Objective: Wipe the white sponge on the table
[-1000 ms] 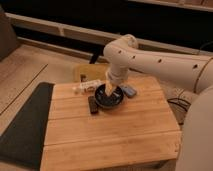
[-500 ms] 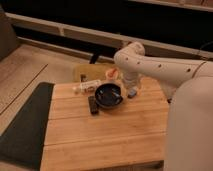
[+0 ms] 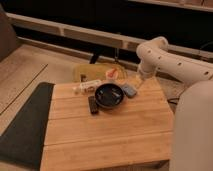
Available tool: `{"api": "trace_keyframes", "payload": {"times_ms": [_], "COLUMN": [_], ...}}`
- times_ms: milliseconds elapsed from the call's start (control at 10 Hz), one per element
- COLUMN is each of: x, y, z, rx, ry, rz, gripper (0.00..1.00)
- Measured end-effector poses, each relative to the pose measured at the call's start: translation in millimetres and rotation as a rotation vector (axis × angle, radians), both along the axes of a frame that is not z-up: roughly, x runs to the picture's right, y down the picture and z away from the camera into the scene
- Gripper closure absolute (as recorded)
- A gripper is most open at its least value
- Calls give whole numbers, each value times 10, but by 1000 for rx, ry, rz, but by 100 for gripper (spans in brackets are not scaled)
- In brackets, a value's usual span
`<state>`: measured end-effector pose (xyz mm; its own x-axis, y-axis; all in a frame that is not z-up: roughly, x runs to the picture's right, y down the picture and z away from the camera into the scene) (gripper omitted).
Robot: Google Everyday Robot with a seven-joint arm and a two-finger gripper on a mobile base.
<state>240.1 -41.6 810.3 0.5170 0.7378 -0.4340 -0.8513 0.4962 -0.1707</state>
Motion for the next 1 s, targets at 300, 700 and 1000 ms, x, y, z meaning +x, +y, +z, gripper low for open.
{"api": "trace_keyframes", "payload": {"times_ms": [300, 700, 1000], "x": [-54, -88, -394], "y": [0, 47, -241], "z": [9, 261, 561], "rx": [-2, -13, 27], "ry": [-8, -56, -188], "rz": [-2, -19, -112], "gripper": [35, 35, 35]}}
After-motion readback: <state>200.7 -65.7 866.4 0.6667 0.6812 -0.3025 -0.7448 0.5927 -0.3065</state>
